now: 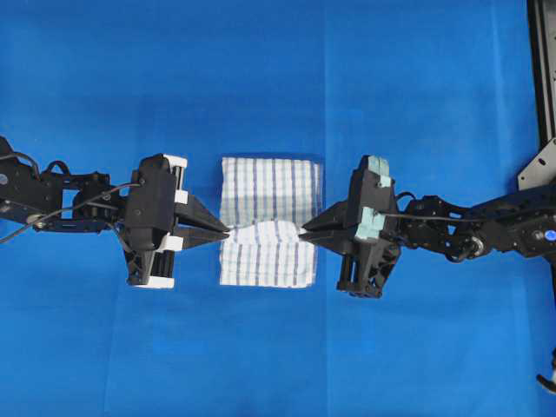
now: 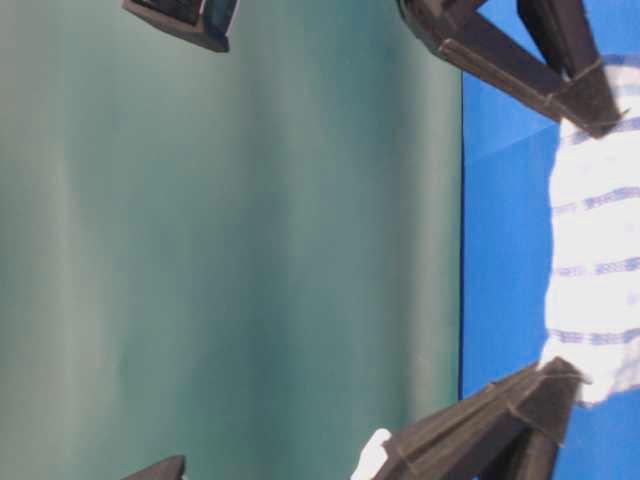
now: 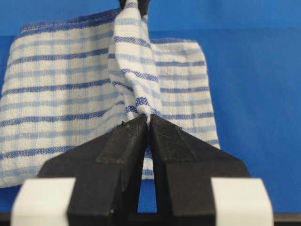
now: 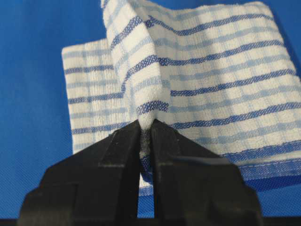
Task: Fold the blue towel.
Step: 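Lift the top end and fold it down toward the bottom end, then open both grippers and pull them away from the folded towel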
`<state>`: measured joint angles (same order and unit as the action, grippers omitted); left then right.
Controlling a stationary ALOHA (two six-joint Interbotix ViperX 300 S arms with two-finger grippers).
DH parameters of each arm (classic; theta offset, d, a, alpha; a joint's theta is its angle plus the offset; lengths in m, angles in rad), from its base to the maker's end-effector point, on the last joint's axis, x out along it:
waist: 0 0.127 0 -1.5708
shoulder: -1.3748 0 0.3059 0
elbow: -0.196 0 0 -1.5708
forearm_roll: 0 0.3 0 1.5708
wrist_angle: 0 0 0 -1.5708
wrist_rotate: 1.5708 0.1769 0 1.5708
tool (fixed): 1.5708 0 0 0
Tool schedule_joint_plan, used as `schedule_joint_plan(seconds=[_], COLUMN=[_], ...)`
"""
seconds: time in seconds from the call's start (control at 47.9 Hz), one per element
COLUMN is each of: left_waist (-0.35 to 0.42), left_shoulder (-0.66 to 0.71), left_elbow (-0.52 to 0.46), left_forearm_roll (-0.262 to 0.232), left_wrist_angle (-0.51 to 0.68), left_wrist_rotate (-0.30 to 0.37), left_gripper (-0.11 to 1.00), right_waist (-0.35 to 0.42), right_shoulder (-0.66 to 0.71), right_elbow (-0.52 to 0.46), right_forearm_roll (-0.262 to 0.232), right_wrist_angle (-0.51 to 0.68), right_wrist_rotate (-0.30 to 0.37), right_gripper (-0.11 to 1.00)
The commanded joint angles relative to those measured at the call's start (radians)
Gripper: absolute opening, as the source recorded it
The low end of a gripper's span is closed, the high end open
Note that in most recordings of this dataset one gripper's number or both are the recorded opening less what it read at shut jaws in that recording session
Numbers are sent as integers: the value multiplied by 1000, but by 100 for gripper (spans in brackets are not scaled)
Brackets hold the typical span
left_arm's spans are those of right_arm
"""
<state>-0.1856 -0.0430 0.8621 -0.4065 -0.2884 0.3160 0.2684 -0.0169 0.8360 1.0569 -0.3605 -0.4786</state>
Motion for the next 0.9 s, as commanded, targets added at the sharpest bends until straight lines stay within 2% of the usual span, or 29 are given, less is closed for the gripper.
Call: schedule_joint_plan(seconds=[0.0,0.313,0.397,0.48,0.564,0.71,0.752,0.794,0.877], left_waist=[-12,-23,-28,-34,-40,-74,-78,-77,-64], left_shoulder=[9,46,46,46,41,20,9,-8,-46], left_elbow=[-18,-31,-31,-28,-25,-20,-20,-17,-6], left_forearm_roll=[-3,-3,-2,-3,-3,-3,-3,-3,-2], left_wrist_angle=[-5,-9,-8,-6,-3,9,18,31,64], left_wrist_rotate=[-3,-48,-58,-71,-95,-101,-94,-91,-91], left_gripper=[2,2,2,4,22,67,78,87,94], right_waist=[5,20,21,23,28,31,32,32,32], right_shoulder=[-3,40,48,51,51,43,32,21,-9], right_elbow=[-20,-35,-40,-43,-44,-43,-41,-40,-35], right_forearm_roll=[8,31,38,48,60,63,61,61,55], right_wrist_angle=[-5,2,12,18,18,15,15,14,12], right_wrist_rotate=[-2,-2,-2,-2,-2,-5,-9,-11,-17], right_gripper=[-2,-2,3,15,36,81,90,94,88])
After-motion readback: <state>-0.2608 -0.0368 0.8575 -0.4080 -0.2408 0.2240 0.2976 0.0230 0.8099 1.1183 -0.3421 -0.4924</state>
